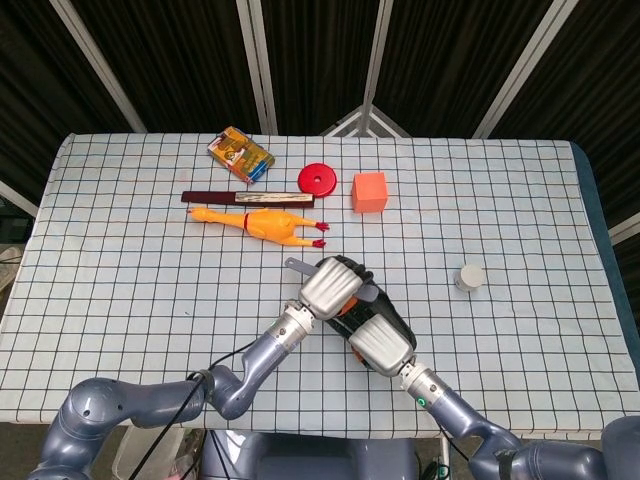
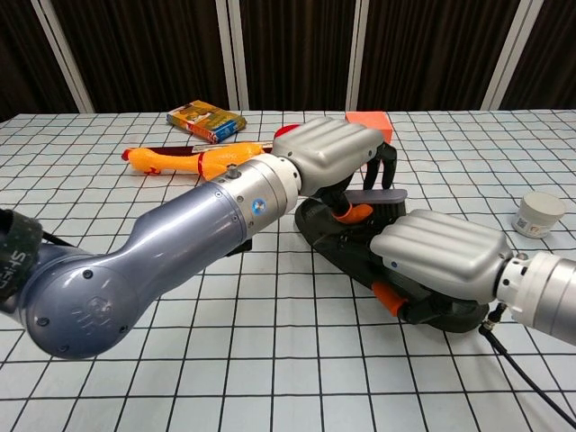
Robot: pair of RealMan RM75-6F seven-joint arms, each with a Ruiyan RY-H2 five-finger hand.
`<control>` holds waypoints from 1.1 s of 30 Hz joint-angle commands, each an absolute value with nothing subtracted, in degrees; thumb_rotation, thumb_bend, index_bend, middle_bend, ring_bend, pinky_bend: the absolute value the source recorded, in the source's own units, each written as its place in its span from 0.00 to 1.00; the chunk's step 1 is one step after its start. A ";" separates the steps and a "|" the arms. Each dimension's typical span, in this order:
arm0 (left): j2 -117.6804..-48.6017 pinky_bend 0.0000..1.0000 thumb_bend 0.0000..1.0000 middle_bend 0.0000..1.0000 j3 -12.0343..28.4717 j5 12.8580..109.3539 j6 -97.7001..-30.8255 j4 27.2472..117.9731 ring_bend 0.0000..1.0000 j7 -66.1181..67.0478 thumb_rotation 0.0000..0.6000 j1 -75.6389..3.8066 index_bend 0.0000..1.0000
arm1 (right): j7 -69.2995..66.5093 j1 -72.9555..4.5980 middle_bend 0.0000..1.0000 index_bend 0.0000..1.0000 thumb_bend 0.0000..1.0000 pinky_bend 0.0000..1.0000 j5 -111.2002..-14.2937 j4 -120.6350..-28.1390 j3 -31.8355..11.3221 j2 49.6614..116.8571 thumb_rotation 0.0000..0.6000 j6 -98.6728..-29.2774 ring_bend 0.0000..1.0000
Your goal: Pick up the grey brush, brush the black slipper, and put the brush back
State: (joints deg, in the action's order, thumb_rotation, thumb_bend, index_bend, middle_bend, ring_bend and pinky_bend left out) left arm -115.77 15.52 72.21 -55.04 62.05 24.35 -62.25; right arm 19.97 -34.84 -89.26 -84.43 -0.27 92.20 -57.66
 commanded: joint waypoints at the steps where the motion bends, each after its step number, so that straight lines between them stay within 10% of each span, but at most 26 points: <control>1: -115.03 0.49 0.61 0.63 15.35 71.97 -55.06 62.62 0.53 25.07 1.00 -61.81 0.56 | 20.07 -34.80 0.15 0.00 0.73 0.25 -89.06 -84.47 -0.32 92.16 1.00 -57.72 0.12; 24: -100.43 0.49 0.61 0.63 13.93 67.57 -58.75 82.38 0.53 37.80 1.00 -56.03 0.56 | 22.79 -33.64 0.10 0.00 0.73 0.17 -89.33 -86.79 0.43 91.15 1.00 -59.92 0.06; 33: -89.71 0.49 0.61 0.63 6.82 73.32 -62.95 91.86 0.53 33.94 1.00 -49.01 0.56 | 27.60 -27.37 0.03 0.00 0.66 0.06 -89.98 -94.47 1.63 80.70 1.00 -70.17 0.00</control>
State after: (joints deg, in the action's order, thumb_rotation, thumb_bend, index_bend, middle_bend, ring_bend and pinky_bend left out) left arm -93.07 9.69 71.19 -61.20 89.76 34.94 -51.65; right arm 26.86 -29.94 -89.73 -91.84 1.04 84.65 -66.61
